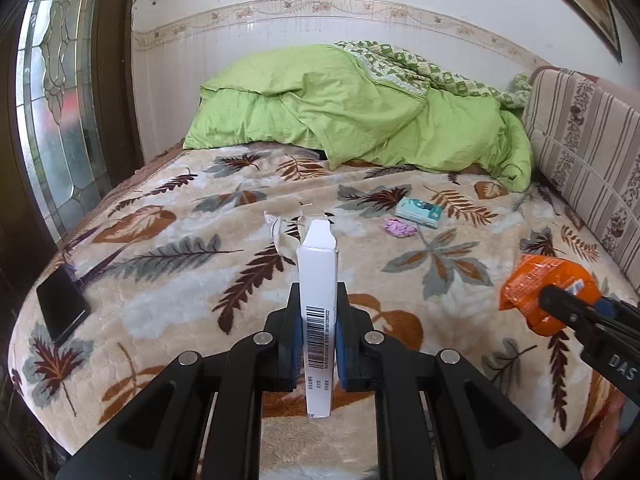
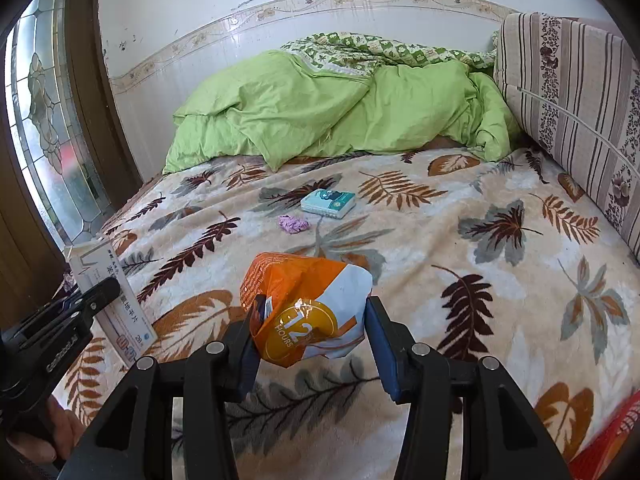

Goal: Collect trash

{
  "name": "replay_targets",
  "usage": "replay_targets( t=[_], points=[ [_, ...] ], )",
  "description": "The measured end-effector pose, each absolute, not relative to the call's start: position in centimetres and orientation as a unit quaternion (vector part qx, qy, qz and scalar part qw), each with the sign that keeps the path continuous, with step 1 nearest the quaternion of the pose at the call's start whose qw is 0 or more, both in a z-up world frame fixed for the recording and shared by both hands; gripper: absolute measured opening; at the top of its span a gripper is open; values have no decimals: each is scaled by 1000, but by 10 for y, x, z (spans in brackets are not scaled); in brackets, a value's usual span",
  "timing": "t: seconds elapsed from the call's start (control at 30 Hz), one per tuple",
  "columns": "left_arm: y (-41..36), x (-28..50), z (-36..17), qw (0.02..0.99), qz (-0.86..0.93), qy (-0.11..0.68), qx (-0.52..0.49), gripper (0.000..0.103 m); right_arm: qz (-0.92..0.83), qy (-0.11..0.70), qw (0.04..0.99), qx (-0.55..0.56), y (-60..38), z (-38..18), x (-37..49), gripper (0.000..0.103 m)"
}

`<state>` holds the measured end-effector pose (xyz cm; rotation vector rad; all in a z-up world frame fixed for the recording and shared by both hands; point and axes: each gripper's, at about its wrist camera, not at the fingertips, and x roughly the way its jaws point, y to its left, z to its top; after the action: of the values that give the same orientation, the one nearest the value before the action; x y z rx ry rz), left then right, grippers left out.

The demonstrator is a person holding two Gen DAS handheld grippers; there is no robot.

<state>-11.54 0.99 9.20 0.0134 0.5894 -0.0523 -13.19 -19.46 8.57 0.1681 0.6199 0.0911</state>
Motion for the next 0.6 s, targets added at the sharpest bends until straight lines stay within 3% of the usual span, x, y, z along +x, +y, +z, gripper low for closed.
replay_targets(
  t=[0.6],
  points=[
    [2,-114,88,956,-36,289,27,13,44,308,946,95,-204,84,-150,52]
  ],
)
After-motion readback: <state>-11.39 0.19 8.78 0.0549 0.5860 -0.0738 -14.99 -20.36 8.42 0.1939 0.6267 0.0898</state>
